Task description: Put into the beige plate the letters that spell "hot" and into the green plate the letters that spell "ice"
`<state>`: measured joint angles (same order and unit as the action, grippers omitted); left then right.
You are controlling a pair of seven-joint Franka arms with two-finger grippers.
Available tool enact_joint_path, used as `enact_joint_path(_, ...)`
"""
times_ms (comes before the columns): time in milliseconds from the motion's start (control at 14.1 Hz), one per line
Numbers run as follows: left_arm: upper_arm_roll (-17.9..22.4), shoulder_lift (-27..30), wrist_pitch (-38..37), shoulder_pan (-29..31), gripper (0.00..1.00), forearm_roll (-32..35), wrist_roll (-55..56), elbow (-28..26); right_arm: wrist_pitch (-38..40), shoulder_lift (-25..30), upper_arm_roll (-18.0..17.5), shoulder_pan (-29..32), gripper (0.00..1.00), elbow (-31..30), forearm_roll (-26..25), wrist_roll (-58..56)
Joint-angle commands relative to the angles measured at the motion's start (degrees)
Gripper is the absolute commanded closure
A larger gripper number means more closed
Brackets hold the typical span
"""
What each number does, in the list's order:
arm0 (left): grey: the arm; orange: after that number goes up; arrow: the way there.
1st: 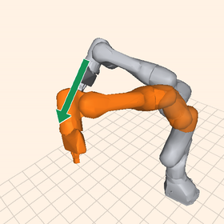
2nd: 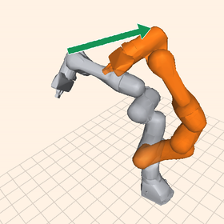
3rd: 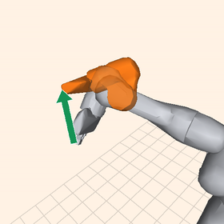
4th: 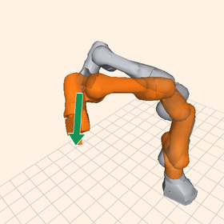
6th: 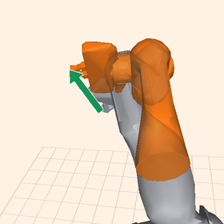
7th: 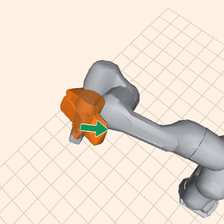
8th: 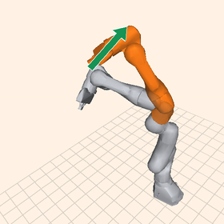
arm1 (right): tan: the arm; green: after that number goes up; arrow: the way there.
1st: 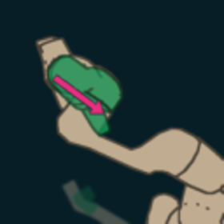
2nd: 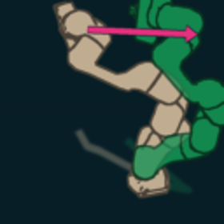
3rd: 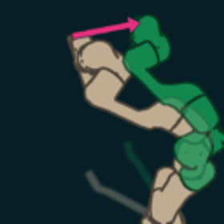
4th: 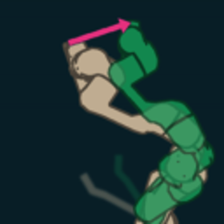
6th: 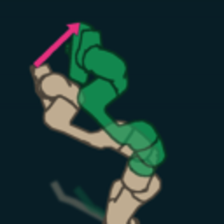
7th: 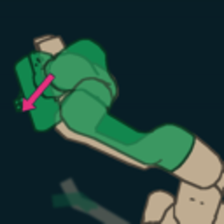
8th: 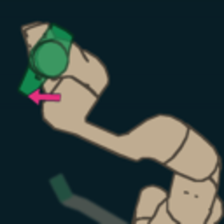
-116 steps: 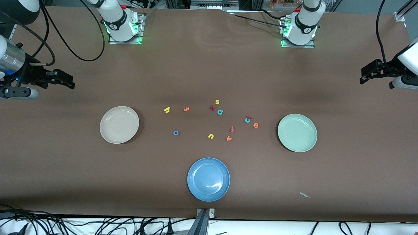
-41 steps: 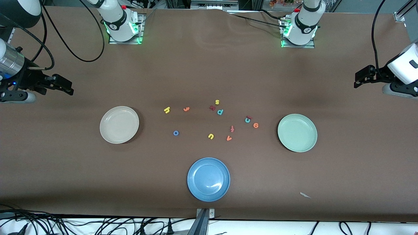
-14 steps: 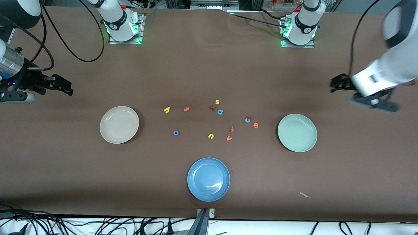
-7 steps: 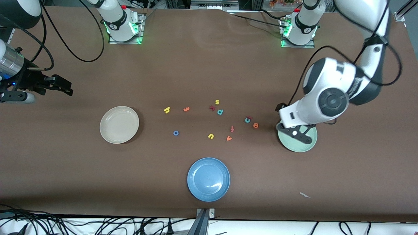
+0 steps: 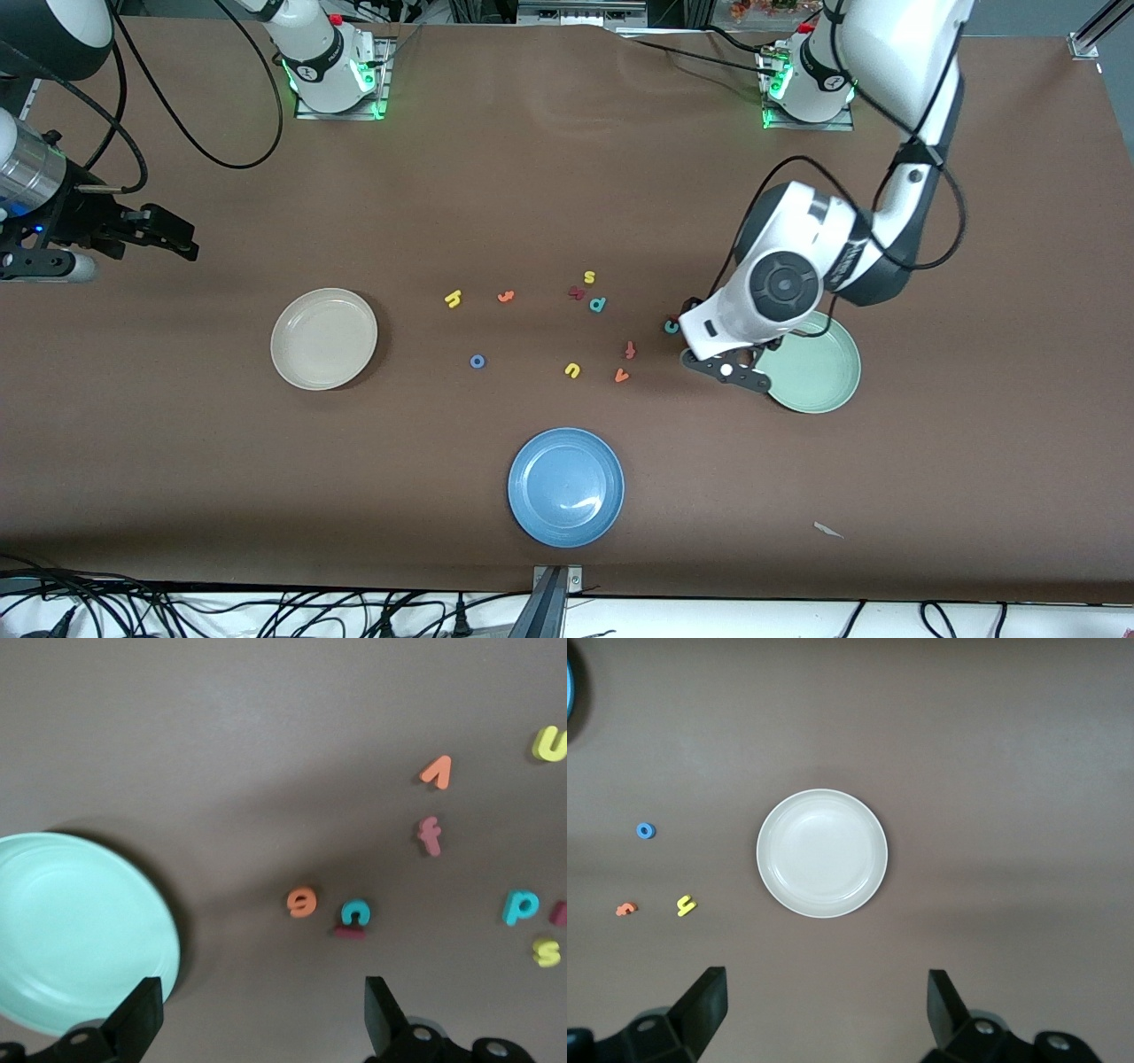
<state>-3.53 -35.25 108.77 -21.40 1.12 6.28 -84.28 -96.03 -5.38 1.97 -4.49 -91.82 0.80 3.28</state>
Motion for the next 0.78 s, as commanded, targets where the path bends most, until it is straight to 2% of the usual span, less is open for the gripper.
enact_joint_path(0, 0.5, -3.5, 1.9, 0.5, 0.0, -0.2, 0.4, 1.5, 0.6, -1.0, 0.0, -0.2, 0.0, 0.7, -0.6, -0.5)
enact_joint_path(354, 0.5, -6.5, 2.8, -0.2, 0.0, -0.3, 0.4, 0.9, -1.9, -1.4, -0.4, -0.7, 0.0, -1.7, -0.5, 4.0)
enact_joint_path(707, 0.5, -7.3, 8.2, -0.8, 0.0, -0.4, 0.8, -3.6, -6.5, -1.3, -0.8, -3.7, 0.0, -6.3, -0.2, 14.2)
